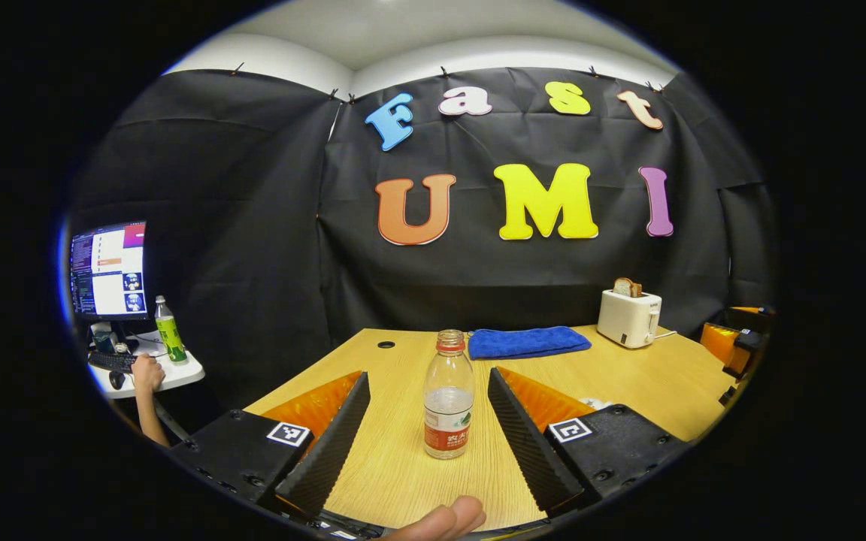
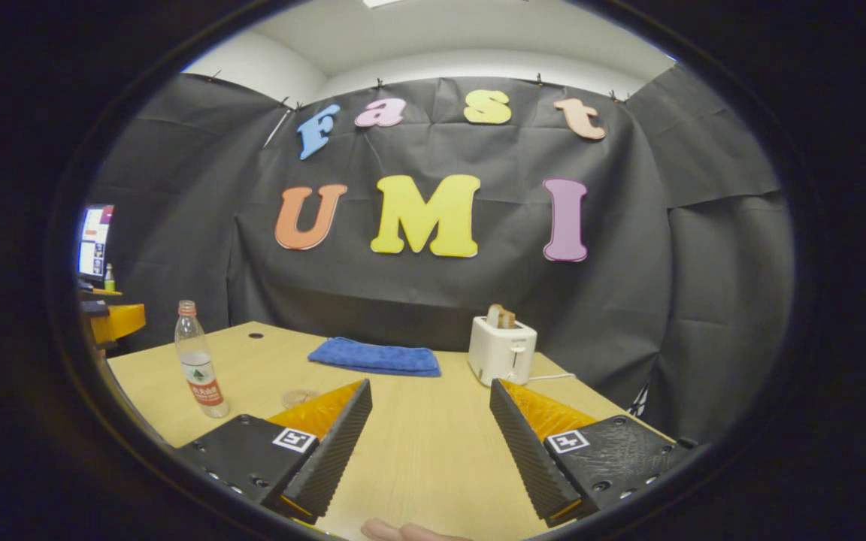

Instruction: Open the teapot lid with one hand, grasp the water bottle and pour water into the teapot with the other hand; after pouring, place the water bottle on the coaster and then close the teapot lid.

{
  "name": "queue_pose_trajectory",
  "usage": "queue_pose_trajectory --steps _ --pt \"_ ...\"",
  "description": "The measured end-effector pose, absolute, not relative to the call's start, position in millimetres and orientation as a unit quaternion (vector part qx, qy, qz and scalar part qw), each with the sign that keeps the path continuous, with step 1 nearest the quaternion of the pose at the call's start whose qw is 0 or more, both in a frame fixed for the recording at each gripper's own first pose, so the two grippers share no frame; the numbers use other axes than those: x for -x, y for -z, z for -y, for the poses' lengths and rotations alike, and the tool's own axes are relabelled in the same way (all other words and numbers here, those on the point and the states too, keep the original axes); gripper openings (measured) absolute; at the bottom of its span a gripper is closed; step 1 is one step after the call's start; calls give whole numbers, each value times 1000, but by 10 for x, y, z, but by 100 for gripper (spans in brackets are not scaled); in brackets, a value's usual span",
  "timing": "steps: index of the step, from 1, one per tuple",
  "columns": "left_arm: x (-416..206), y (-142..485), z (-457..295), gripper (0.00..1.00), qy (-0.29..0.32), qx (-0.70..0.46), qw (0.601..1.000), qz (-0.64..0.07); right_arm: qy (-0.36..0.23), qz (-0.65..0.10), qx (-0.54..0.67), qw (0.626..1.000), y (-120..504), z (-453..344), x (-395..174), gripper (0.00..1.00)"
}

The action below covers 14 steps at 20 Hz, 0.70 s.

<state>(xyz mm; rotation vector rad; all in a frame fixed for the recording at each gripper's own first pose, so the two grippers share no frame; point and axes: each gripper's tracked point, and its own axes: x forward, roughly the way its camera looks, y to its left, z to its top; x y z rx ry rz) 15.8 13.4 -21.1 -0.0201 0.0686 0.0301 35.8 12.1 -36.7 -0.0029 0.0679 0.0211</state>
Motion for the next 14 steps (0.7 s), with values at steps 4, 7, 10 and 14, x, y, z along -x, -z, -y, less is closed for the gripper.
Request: queue_pose_trajectory --steps 4,7,10,14 --pt "-175 237 -136 99 -14 17 999 -38 -42 -32 -3 999 545 -446 -575 95" --pt "-177 239 -149 99 -15 16 999 -39 -72 -44 -10 996 714 -740 -755 98" --pt "-196 245 -157 99 -16 11 999 -38 -87 -40 -5 995 739 -964 -910 98" --pt "-238 301 -176 99 -17 10 999 -44 -97 -38 0 995 845 -1226 -1081 98"
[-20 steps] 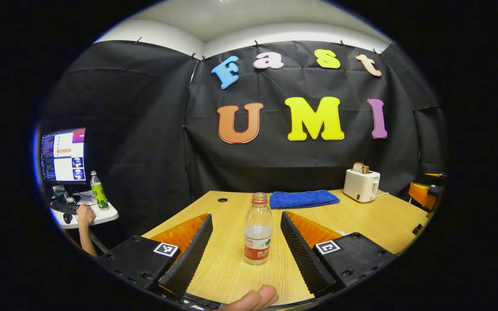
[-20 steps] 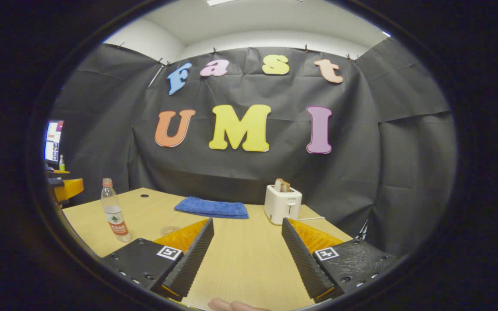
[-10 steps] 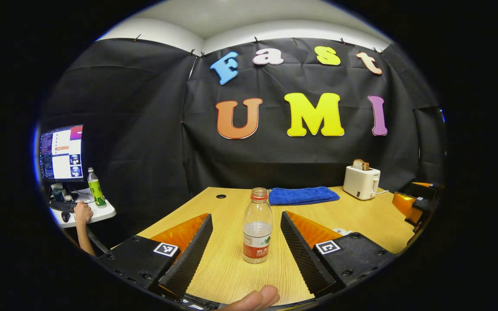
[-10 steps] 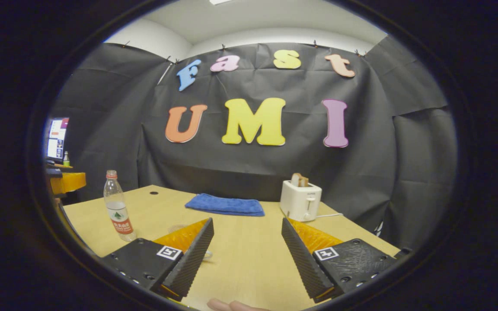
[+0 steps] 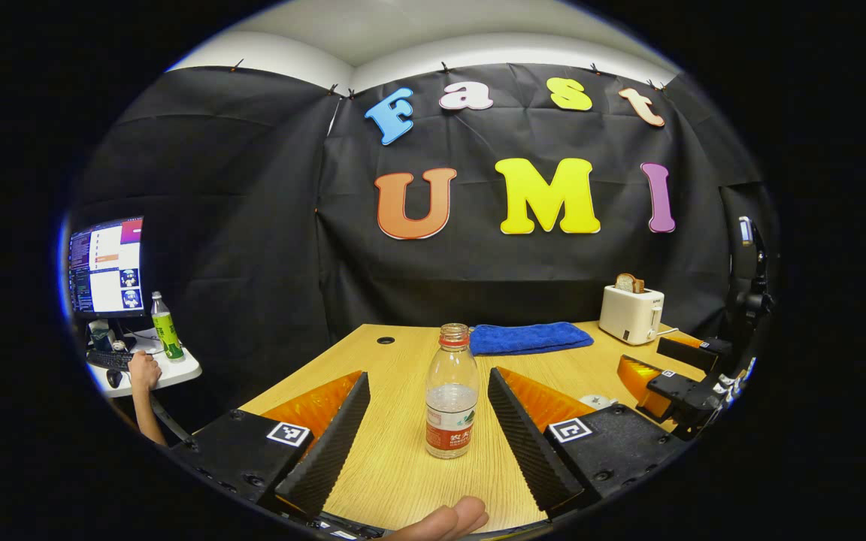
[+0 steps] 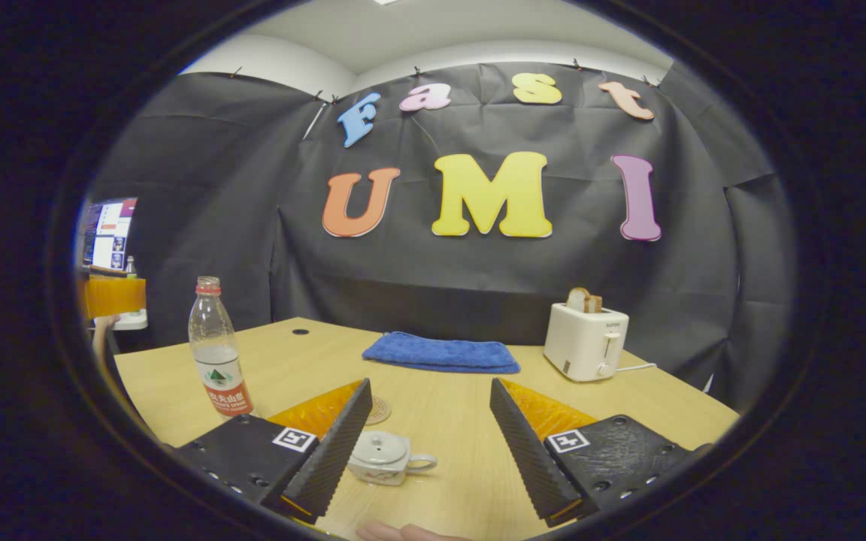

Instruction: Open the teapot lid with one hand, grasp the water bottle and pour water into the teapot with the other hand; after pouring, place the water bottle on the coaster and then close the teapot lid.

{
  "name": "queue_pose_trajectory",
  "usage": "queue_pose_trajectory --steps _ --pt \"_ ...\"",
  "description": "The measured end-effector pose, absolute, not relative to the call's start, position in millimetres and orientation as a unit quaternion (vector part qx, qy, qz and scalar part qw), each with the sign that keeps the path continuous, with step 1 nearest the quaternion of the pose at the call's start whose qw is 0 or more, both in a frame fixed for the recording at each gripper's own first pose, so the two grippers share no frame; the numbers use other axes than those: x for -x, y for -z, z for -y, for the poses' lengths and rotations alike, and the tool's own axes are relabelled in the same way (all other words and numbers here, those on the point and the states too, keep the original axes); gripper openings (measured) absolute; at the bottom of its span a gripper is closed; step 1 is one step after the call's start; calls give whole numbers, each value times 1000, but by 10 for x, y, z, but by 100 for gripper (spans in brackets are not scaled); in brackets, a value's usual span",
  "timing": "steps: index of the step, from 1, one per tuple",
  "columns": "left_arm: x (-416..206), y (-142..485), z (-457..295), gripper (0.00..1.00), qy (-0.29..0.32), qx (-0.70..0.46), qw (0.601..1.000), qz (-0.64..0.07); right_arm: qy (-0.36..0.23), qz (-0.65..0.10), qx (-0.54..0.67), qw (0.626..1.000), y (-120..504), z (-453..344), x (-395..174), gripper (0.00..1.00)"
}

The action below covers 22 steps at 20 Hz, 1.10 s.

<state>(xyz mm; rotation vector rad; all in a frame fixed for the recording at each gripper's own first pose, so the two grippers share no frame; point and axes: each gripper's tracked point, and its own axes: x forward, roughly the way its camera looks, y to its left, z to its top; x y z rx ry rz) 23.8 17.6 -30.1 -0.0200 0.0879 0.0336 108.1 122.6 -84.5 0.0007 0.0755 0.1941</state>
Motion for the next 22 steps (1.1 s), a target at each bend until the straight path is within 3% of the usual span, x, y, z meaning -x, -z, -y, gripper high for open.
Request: queue_pose_trajectory --steps 6,7,10,11,12,14,16,17,18,21,22 --pt "-287 336 -314 99 -36 22 998 -46 -100 -80 3 992 1278 -1471 -1266 98" --pt "-293 342 -347 99 -40 23 998 -46 -104 -87 1 991 1358 -1518 -1280 90" --pt "-321 351 -340 99 -40 19 998 -46 -110 -104 -11 988 1494 -1576 -1310 84" --pt "-326 372 -340 99 -40 18 998 -47 -112 -98 -14 989 1473 -1599 -1323 75" --pt "-334 397 -330 99 -40 17 998 -51 -112 -97 -13 989 1462 -1616 -1327 73" --pt "-356 445 -334 99 -39 17 997 -58 -109 -91 -6 990 1465 -1612 -1317 60" --pt "-365 465 -327 99 -40 12 997 -62 -109 -87 -3 990 1472 -1631 -1306 55" --pt "-363 470 -325 99 -40 12 997 -63 -110 -88 -2 990 1468 -1641 -1311 46" --pt "-365 460 -307 99 -39 13 997 -62 -108 -90 -5 990 1488 -1633 -1321 43" --pt "-377 467 -306 99 -36 17 997 -61 -117 -94 -13 989 1482 -1675 -1298 15" --pt "-387 475 -311 99 -36 16 997 -61 -121 -96 -10 988 1479 -1694 -1308 13"
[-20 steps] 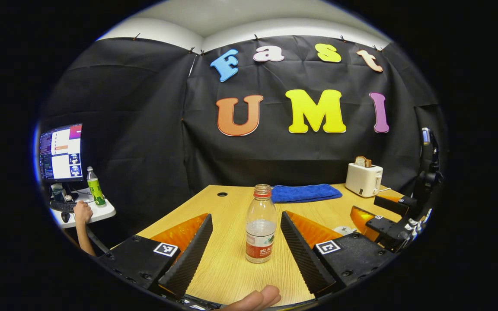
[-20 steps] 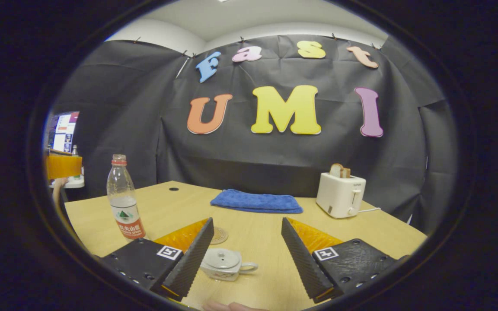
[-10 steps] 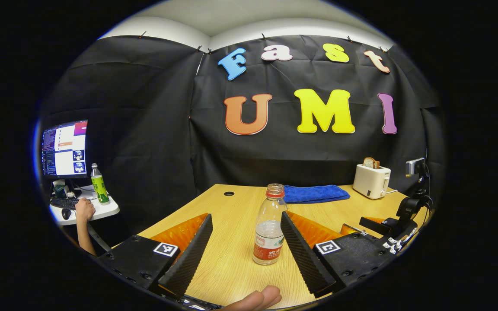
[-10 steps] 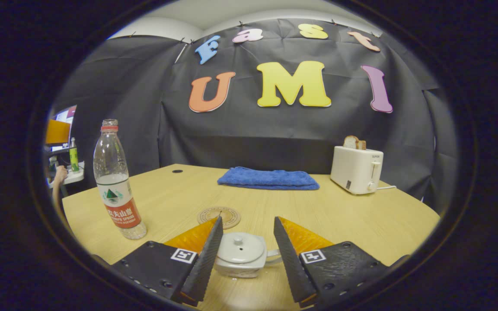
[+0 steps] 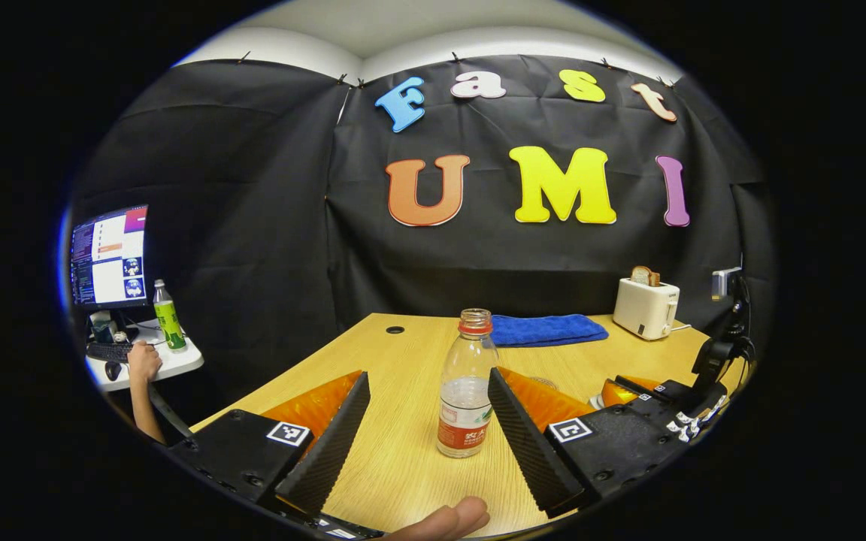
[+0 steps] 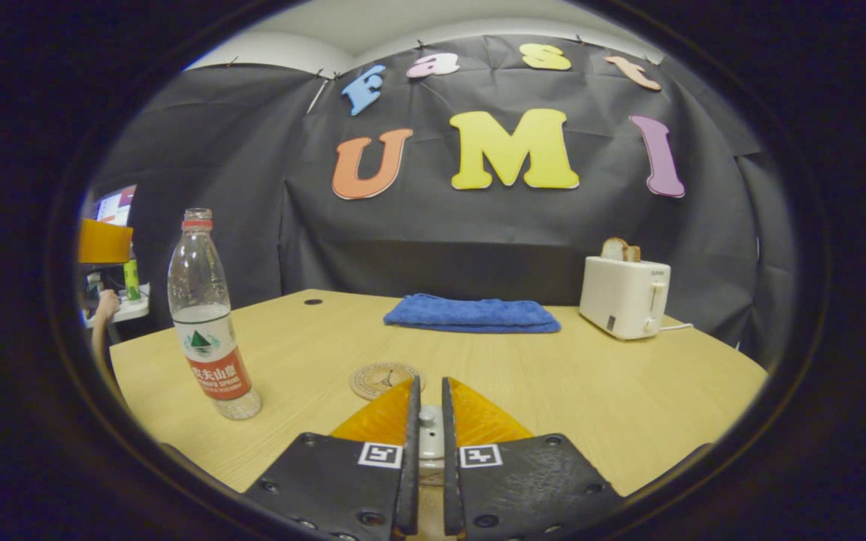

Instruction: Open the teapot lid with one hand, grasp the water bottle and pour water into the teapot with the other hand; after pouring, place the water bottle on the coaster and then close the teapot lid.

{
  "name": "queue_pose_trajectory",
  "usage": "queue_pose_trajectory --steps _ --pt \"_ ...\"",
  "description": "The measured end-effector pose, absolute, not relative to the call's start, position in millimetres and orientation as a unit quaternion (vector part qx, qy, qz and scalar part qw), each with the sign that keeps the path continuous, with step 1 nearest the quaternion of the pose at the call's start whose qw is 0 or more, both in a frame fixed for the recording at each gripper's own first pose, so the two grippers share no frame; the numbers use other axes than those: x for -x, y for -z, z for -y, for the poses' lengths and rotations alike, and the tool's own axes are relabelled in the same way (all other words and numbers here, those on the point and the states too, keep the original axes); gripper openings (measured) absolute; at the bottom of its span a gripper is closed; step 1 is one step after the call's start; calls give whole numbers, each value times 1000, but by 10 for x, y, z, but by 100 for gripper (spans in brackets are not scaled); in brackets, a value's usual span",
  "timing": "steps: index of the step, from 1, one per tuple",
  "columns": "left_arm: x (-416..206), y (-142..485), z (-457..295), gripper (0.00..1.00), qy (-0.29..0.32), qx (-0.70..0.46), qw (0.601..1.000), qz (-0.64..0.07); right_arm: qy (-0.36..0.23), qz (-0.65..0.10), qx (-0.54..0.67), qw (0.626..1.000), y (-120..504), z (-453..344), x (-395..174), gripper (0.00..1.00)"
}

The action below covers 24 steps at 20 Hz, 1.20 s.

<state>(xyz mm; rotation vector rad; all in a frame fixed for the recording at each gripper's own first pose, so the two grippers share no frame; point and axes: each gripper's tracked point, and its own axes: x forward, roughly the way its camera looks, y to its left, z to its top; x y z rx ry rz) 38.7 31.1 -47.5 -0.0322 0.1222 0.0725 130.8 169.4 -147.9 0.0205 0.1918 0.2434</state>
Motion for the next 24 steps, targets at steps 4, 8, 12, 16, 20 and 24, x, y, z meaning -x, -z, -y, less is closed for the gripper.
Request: queue_pose_trajectory --steps 4,8,12,16,20,24 --pt "-427 527 -311 99 -32 19 997 -66 -116 -96 11 989 1481 -1695 -1303 3" --pt "-440 537 -237 99 -19 24 997 -65 -118 -101 28 987 1441 -1713 -1298 1" --pt "-464 540 -182 99 -3 27 998 -63 -118 -80 5 990 1212 -1656 -1251 0" --pt "-465 545 -128 99 4 23 998 -59 -118 -53 -14 991 920 -1495 -1100 0" --pt "-482 580 22 99 27 23 998 -57 -105 -35 -5 994 689 -1202 -877 0" --pt "-560 696 101 99 32 5 998 -59 -92 -31 -6 995 611 -951 -716 0"
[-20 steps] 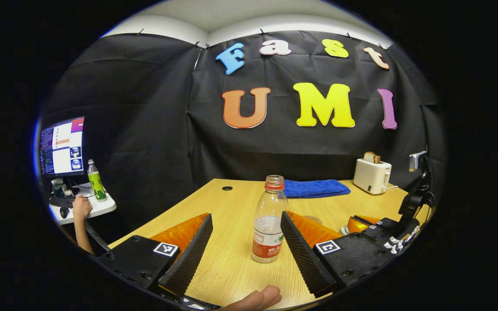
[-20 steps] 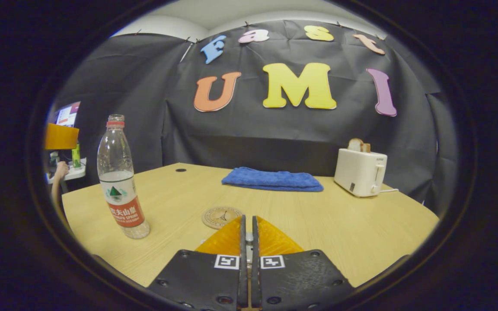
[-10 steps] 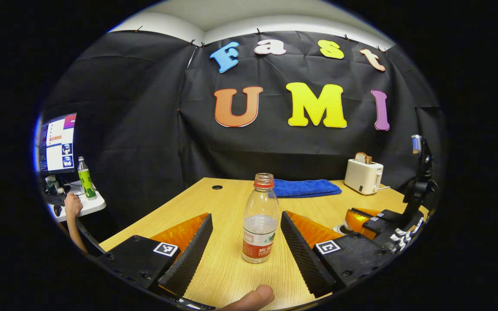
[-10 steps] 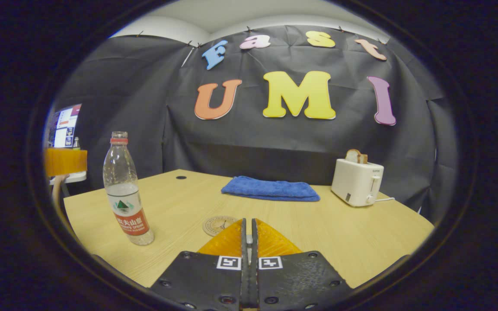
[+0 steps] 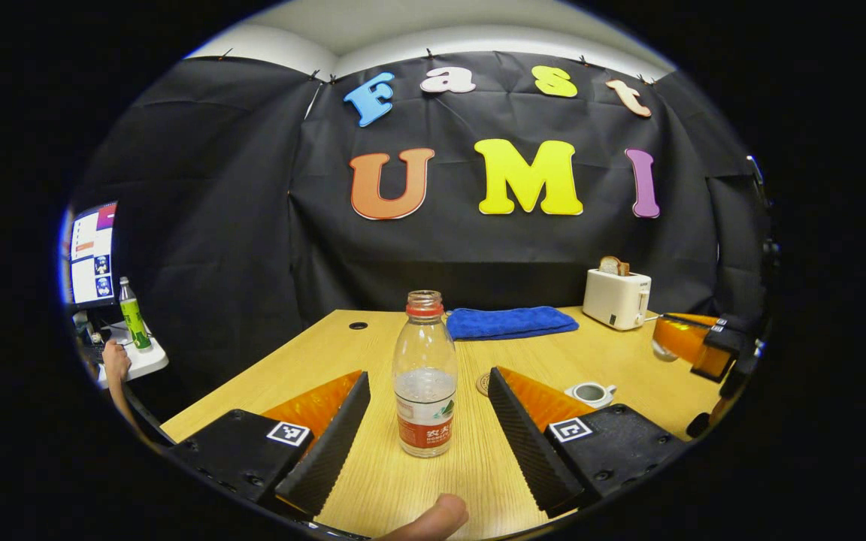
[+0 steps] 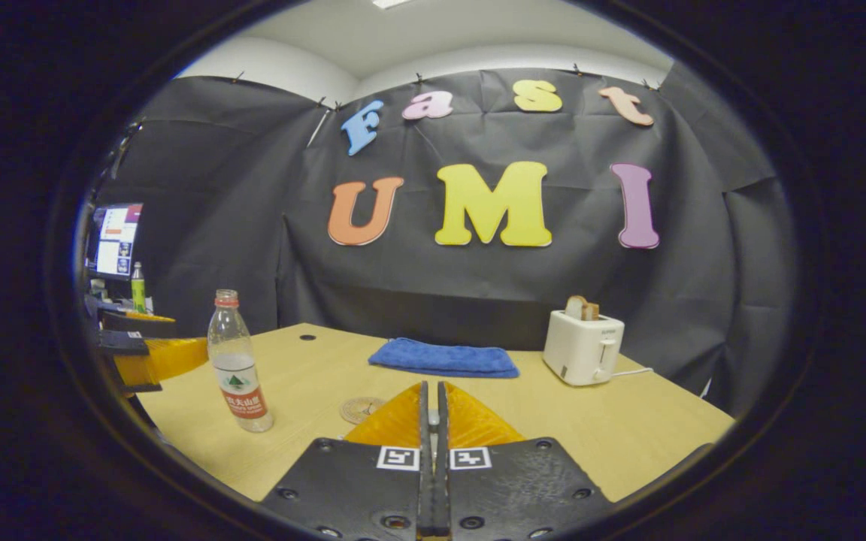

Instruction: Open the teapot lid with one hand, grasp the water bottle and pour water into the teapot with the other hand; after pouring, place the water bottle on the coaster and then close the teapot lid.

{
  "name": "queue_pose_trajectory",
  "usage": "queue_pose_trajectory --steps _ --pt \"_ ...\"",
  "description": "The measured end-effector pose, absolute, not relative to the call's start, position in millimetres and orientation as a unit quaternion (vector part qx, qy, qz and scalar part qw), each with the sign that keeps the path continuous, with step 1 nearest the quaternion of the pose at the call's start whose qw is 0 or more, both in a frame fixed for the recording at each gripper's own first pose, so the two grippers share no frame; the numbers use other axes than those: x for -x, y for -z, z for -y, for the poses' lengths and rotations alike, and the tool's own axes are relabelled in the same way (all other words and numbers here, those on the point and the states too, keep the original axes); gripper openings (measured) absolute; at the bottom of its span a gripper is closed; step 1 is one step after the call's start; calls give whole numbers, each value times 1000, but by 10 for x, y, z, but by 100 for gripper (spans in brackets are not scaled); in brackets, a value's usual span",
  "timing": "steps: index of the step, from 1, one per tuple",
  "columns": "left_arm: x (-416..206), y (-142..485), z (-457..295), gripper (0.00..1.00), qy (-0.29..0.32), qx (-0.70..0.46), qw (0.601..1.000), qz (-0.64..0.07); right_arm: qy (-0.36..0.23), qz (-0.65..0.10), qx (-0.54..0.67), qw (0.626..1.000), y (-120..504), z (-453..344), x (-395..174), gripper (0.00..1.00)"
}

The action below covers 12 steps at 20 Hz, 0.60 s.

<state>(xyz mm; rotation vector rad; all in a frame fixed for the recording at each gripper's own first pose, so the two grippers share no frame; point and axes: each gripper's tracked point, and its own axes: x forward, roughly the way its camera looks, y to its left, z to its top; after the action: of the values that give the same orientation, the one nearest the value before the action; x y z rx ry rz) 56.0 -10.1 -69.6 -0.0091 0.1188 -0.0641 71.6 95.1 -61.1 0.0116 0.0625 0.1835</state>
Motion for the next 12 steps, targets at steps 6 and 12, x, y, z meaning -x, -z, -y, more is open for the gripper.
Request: queue_pose_trajectory --steps 6,12 --pt "-731 874 107 99 32 1 998 -56 -52 -34 -34 997 588 -572 -713 0" --pt "-1024 1099 97 99 49 15 998 -43 -49 -27 -39 998 494 -491 -706 0"
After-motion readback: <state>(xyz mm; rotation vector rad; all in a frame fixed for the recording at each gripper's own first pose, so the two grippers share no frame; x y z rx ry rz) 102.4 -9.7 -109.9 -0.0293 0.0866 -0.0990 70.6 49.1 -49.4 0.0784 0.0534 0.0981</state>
